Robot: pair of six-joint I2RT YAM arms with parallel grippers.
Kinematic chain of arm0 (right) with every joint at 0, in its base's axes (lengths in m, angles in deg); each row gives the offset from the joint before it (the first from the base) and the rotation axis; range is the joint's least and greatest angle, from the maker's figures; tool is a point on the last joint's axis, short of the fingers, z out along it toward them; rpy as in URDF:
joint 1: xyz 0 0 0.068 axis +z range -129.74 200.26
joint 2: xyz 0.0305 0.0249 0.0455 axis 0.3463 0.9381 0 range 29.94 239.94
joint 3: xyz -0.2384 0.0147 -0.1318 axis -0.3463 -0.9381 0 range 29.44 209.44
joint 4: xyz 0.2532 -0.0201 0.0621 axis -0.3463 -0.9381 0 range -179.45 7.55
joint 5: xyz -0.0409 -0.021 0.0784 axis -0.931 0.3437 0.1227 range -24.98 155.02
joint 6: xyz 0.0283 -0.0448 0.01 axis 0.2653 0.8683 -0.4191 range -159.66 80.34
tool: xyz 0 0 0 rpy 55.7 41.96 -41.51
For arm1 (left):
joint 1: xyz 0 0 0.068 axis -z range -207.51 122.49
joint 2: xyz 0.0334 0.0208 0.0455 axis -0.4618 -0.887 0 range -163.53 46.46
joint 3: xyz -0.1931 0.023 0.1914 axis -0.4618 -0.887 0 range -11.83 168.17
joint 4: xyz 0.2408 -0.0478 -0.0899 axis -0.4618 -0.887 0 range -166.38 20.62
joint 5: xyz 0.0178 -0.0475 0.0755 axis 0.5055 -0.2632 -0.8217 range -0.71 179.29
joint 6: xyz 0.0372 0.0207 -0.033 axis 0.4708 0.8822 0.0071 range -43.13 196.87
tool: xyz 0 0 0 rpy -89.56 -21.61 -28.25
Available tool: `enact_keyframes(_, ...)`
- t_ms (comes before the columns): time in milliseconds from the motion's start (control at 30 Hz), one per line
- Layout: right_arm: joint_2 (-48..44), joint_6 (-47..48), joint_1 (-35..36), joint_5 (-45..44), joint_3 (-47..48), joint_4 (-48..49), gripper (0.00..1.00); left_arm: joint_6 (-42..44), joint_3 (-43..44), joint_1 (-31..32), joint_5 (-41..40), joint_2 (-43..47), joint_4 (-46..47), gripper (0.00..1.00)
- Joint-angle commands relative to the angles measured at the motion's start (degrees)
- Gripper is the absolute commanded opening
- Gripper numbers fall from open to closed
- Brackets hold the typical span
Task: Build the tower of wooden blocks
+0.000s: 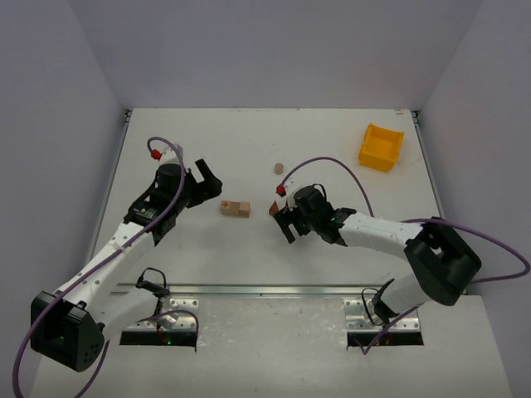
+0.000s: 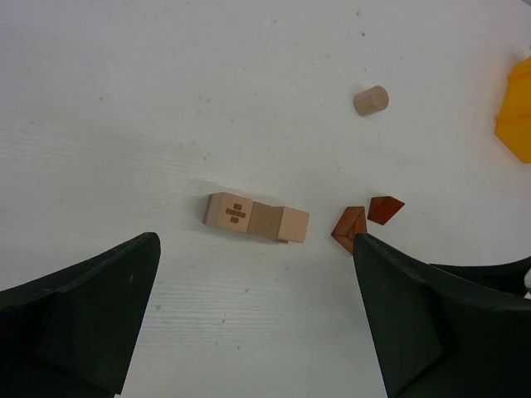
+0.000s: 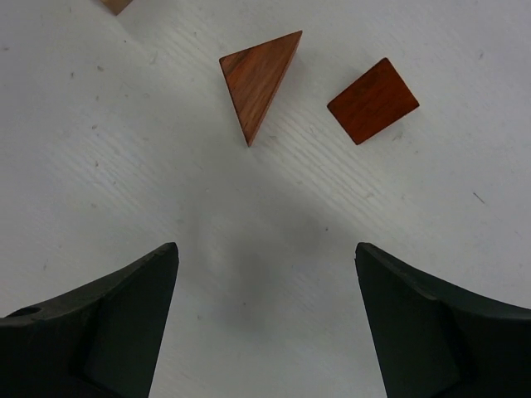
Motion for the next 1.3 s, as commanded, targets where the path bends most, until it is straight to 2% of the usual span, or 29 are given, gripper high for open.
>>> enact_keyframes(0,5.9,2.5,0.2,1.9,6.6,5.0,0.83,0.7,-0.4,0.5,-0.9,1.6,0.1,1.00)
enact_keyframes(233,12.4,3.2,0.2,2.8,9.3,9.4,0.64,0.6,-0.5,0.6,-1.4,1.8,0.0,1.00)
enact_keyframes(433,15.9,2.8,0.2,1.5,11.4,9.8,0.39,0.6,-0.7,0.5,-1.6,1.5,-0.1,1.00)
enact_keyframes(500,16.2,2.6,0.2,1.5,11.5,10.6,0.34,0.6,-0.7,0.5,-1.4,1.6,0.0,1.00)
enact_keyframes(800,18.2,2.5,0.2,1.4,12.9,9.9,0.26,0.6,-0.7,0.5,-1.7,2.3,-0.3,1.00)
enact_keyframes(1033,17.8,1.6,0.1,3.1,12.9,9.5,0.06,0.7,-0.7,0.5,-1.3,2.8,-0.3,1.00)
enact_keyframes(1133,16.5,-0.1,0.1,4.3,12.9,8.6,0.00,0.9,-0.7,0.5,-0.2,2.9,0.0,1.00)
enact_keyframes(1267,12.3,-3.3,-0.2,6.7,11.3,7.9,0.00,1.2,-0.9,0.6,3.0,3.0,0.8,1.00)
